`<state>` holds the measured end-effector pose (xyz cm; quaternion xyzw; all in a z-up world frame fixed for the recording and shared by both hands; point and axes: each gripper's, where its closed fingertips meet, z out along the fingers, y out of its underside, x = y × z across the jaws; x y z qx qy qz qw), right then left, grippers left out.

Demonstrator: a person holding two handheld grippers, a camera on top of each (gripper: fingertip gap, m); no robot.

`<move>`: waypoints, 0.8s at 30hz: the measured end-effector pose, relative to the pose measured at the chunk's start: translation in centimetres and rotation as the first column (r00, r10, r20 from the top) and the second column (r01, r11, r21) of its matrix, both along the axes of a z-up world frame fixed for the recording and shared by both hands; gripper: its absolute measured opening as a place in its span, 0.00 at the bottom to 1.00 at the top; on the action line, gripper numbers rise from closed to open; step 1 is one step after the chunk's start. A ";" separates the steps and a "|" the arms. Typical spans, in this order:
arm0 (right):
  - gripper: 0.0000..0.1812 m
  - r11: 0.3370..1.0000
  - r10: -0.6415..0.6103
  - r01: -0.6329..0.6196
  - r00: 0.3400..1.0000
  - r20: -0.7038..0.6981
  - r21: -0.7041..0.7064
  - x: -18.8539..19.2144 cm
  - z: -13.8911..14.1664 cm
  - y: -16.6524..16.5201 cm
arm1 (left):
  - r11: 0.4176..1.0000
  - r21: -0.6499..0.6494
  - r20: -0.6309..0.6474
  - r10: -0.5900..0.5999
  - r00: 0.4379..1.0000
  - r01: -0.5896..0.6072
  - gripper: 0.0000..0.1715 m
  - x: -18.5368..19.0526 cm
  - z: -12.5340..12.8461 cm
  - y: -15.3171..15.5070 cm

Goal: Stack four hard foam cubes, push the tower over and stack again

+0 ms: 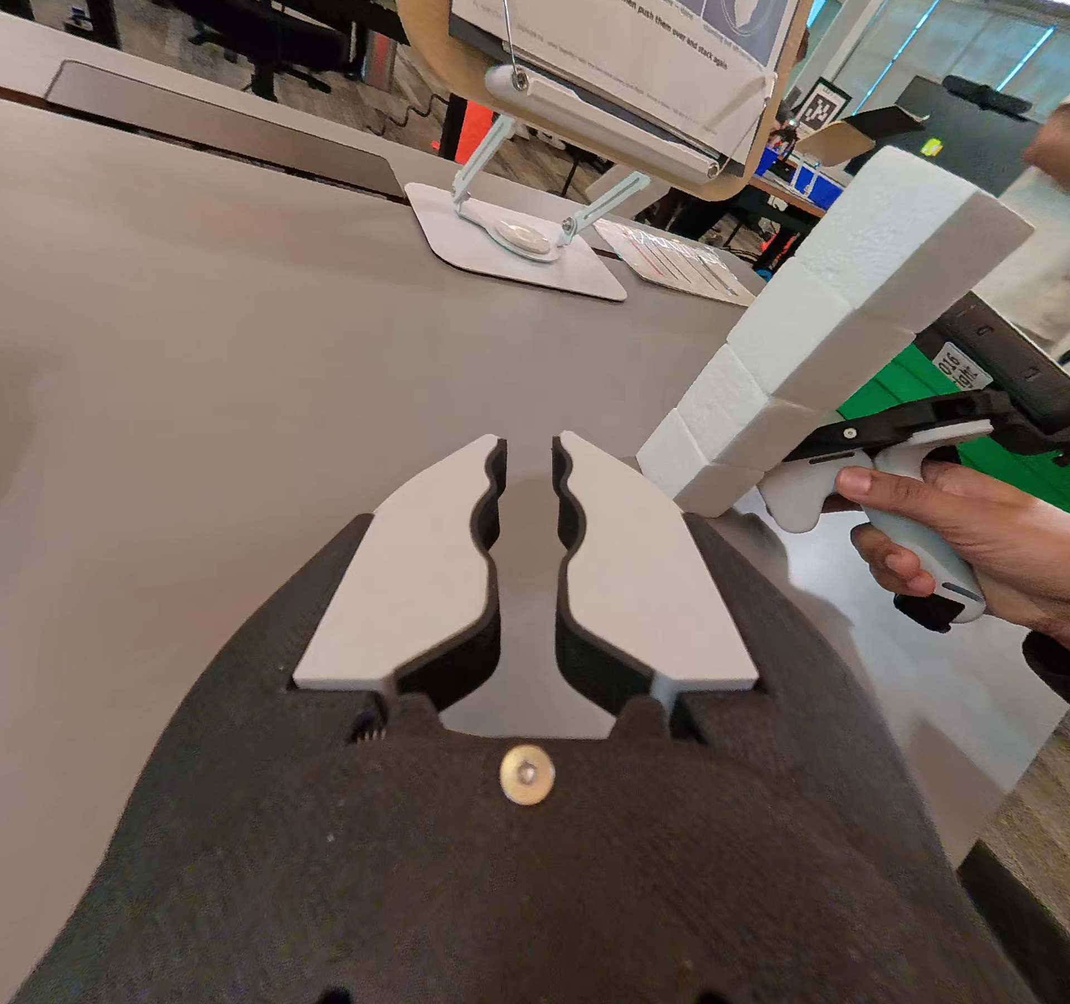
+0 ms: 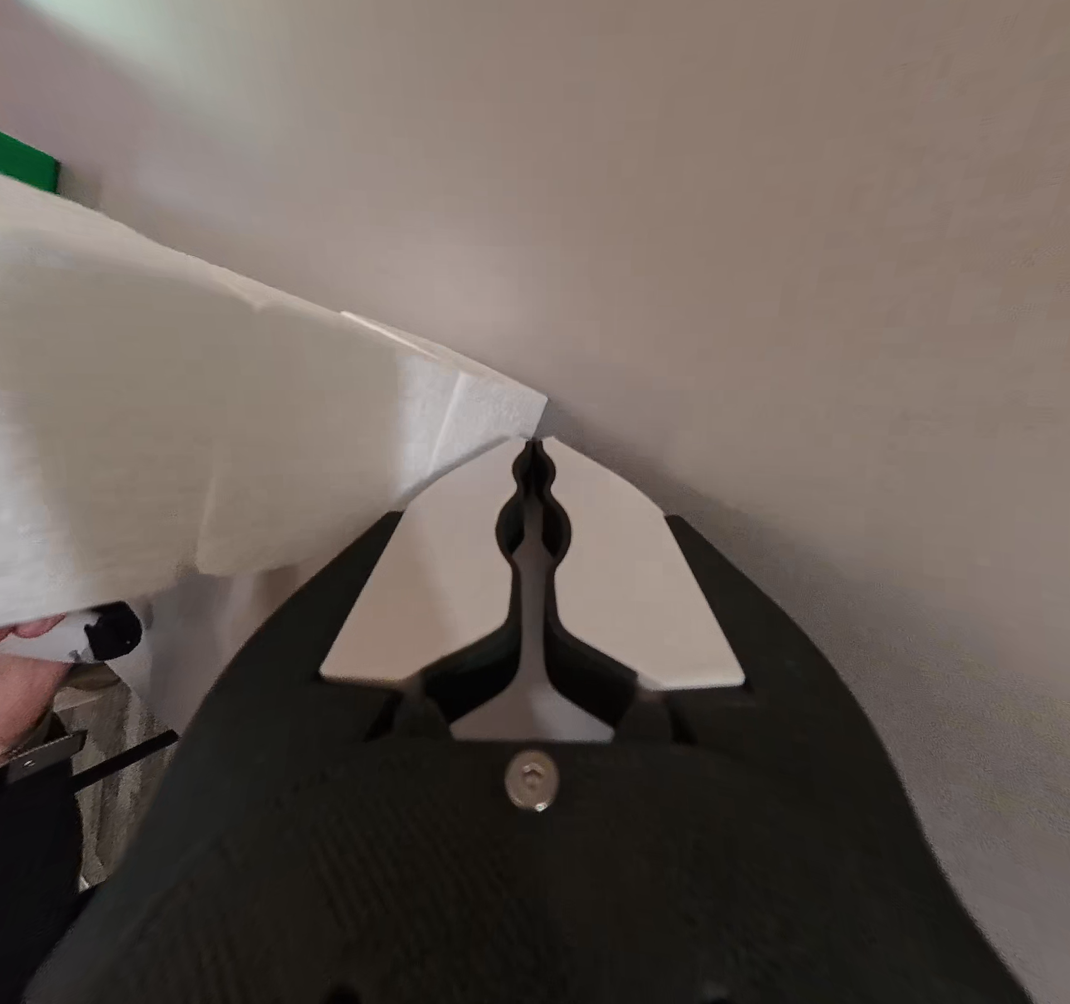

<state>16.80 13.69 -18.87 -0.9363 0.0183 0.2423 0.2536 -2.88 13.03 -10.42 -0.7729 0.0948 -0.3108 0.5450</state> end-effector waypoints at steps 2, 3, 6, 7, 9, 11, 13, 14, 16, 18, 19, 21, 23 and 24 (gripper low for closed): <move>0.00 1.000 0.004 -0.005 1.000 0.016 0.010 -0.3 0.4 0.2 | 1.000 0.008 -0.001 0.017 1.000 -0.017 0.09 -0.3 0.2 0.2; 0.00 1.000 0.008 -0.009 1.000 0.028 0.016 -0.5 0.6 0.4 | 1.000 0.012 0.003 0.028 1.000 -0.028 0.09 -0.5 0.3 0.2; 0.00 0.999 0.028 -0.030 0.998 0.058 0.030 -1.2 1.3 0.8 | 0.998 0.026 0.016 0.065 0.998 -0.065 0.09 -1.2 0.7 0.5; 0.00 0.999 0.037 -0.039 0.997 0.067 0.033 -1.6 1.5 1.0 | 0.996 0.031 0.020 0.083 0.996 -0.084 0.09 -1.5 0.9 0.6; 0.00 0.997 0.057 -0.061 0.995 0.086 0.039 -2.4 1.9 1.2 | 0.990 0.047 0.033 0.129 0.991 -0.131 0.09 -2.4 1.3 0.9; 0.00 0.995 0.079 -0.084 0.991 0.111 0.044 -3.3 2.2 1.4 | 0.982 0.058 0.050 0.175 0.983 -0.178 0.09 -3.4 1.8 1.2; 0.00 0.993 0.098 -0.105 0.987 0.129 0.049 -4.3 2.4 1.5 | 0.973 0.067 0.071 0.218 0.973 -0.223 0.09 -4.5 2.2 1.4; 0.00 0.992 0.109 -0.116 0.985 0.133 0.051 -4.8 2.5 1.5 | 0.970 0.063 0.080 0.230 0.970 -0.235 0.09 -4.9 2.3 1.6; 0.00 0.990 0.121 -0.129 0.983 0.135 0.056 -5.6 2.7 1.7 | 0.971 0.038 0.093 0.231 0.969 -0.235 0.10 -5.2 2.0 1.7; 0.00 0.989 0.128 -0.138 0.980 0.153 0.054 -6.1 2.7 1.8 | 0.972 0.003 0.100 0.233 0.967 -0.235 0.10 -5.4 1.5 1.9; 0.00 0.989 0.129 -0.139 0.978 0.163 0.052 -6.1 2.6 1.8 | 0.972 -0.007 0.104 0.234 0.967 -0.234 0.10 -5.4 1.4 1.9; 0.00 0.989 0.125 -0.135 0.977 0.170 0.051 -6.0 2.3 1.9 | 0.974 -0.015 0.105 0.225 0.969 -0.224 0.10 -5.2 1.2 1.9; 0.00 0.992 0.112 -0.120 0.982 0.149 0.045 -5.7 1.8 1.8 | 0.977 -0.016 0.092 0.211 0.973 -0.210 0.10 -4.8 1.1 1.8; 0.00 0.993 0.103 -0.109 0.986 0.130 0.041 -5.5 1.5 1.7 | 0.979 -0.017 0.082 0.206 0.975 -0.205 0.10 -4.7 1.0 1.8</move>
